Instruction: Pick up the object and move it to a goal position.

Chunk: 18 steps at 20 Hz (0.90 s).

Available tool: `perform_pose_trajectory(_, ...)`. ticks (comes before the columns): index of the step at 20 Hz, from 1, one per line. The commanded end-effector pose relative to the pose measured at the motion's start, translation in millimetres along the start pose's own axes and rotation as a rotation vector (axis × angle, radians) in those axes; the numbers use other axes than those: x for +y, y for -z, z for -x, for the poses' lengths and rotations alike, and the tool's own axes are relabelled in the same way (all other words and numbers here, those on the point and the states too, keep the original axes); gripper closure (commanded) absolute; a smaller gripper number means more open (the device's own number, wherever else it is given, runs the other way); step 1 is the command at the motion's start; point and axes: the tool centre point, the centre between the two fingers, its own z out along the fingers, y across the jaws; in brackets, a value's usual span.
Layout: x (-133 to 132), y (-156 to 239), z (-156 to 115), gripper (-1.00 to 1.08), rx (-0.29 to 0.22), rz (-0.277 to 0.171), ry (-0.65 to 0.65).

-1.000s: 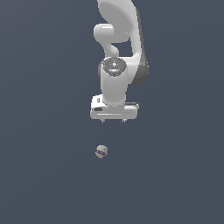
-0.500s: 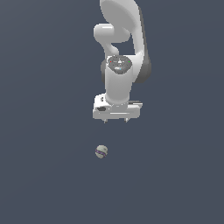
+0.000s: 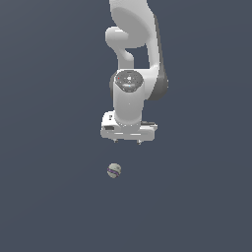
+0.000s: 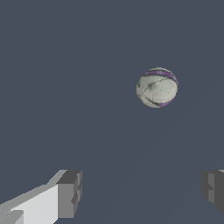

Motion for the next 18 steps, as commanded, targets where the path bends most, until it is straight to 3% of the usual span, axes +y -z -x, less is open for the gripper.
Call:
perform_pose_trajectory(1,5,-5,-10,-0.92,0.0,-0.002,-0.052)
perform_pose_trajectory(11,34,-37,-58,-0.92,0.001,-0.008,-0.338)
perform_pose_trajectory(18,48,-54,-78,-0.92,0.003,-0.008,-0.469)
